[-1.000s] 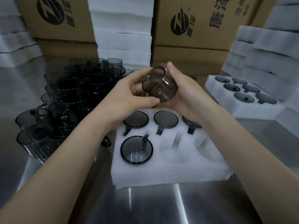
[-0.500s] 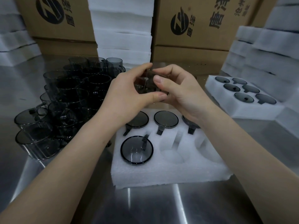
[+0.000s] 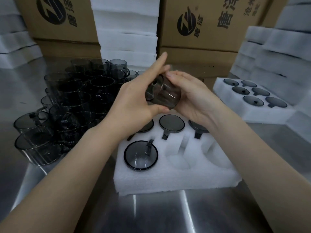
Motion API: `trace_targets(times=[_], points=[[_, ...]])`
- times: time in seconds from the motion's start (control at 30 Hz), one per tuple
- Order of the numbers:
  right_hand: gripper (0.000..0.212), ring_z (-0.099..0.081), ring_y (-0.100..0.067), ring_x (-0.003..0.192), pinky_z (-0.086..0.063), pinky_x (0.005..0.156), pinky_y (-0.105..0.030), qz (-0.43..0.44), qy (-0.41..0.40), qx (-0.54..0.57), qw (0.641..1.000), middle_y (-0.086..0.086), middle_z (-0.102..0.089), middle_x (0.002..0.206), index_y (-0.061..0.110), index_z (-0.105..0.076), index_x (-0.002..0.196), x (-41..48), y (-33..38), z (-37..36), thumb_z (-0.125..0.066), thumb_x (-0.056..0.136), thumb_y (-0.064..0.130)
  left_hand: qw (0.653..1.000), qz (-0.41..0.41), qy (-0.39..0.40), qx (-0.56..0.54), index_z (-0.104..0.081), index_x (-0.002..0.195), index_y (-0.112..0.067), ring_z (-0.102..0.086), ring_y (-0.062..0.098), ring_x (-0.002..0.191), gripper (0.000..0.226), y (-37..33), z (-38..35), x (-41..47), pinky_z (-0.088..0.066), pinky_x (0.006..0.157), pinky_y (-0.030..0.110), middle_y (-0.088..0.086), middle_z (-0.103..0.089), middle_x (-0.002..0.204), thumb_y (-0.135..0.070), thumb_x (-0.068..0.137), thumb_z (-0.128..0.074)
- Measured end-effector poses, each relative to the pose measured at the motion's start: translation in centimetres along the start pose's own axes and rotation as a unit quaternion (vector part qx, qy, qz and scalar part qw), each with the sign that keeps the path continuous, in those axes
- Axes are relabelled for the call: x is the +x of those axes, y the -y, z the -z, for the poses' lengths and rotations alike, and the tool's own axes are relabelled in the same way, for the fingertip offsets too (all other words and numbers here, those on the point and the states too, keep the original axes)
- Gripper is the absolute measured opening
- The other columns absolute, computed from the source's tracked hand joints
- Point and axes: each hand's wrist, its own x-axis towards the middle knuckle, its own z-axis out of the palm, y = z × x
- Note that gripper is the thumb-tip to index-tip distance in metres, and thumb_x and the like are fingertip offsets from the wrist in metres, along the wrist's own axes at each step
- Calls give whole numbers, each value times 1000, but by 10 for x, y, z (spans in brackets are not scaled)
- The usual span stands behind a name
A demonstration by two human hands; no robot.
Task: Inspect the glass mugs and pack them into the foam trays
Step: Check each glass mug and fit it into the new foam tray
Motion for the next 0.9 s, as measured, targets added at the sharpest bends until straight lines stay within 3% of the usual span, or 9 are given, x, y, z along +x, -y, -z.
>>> trace_targets(times=[0.13,0.2,0.27,0.37,0.43,0.5,0.6,0.73,0.9], points=[[29,-70,-29,101,-58,74,-40,-33,39,-58,997,-16,-71,110,7,-67,112,-3,1,0,-58,96,30,999,5,24,-28,-20,154,-29,-31,-13,135,105,5,2,2,-32,113,18,-30,-36,145,2,72,-78],[25,-71,-25,89,-58,67,-39,-5,7,-81,997,-11,-72,101,10,-64,110,-3,2,0,-64,92,26,999,27,32,-23,-13,154,-34,-31,-31,118,106,3,0,3,-31,100,1,-53,-31,125,-22,72,-79],[25,-70,-22,83,-59,66,-40,20,-17,-90,996,-9,-70,97,11,-58,110,-4,2,1,-67,89,21,998,58,23,-27,-10,154,-34,-26,-40,105,110,0,-4,4,-25,88,-9,-55,-26,114,-46,68,-77],[24,-70,-23,84,-59,66,-41,50,-20,-115,992,-15,-68,100,12,-53,106,-6,1,-4,-68,89,19,994,96,-15,-58,-27,152,-27,-34,-24,119,100,0,-4,4,-32,100,5,-31,-40,140,-48,70,-80],[20,-71,-20,80,-58,62,-39,69,-27,-132,988,-11,-69,94,13,-52,101,-7,1,-6,-68,90,16,992,107,-20,-61,-53,130,-27,-54,-3,117,68,-2,-1,4,-46,103,27,-11,-62,128,-43,70,-81],[16,-70,-18,76,-57,58,-37,80,-40,-140,986,-7,-69,87,14,-52,96,-7,1,-8,-68,91,14,993,106,-14,-59,-62,117,-23,-64,6,106,57,-5,0,3,-50,98,37,-8,-69,111,-35,66,-82],[13,-69,-18,70,-54,52,-33,89,-57,-128,986,-5,-67,77,12,-53,87,-7,2,-7,-65,92,11,994,99,-15,-39,-59,128,-21,-62,10,110,75,-6,-1,3,-48,100,37,-6,-68,114,-29,60,-88],[13,-66,-18,70,-53,50,-31,83,-39,-127,988,-5,-64,77,12,-53,85,-8,4,-7,-62,94,12,995,92,-22,-44,-59,126,-21,-62,11,110,69,-5,-3,1,-48,100,38,-6,-67,114,-18,64,-90],[18,-57,-12,71,-51,63,-31,90,-42,-216,971,2,-57,73,15,-54,78,-7,3,-7,-58,95,16,998,68,-16,-6,-58,121,-28,-60,2,105,67,-2,1,1,-48,96,25,-14,-65,111,-12,63,-89]])
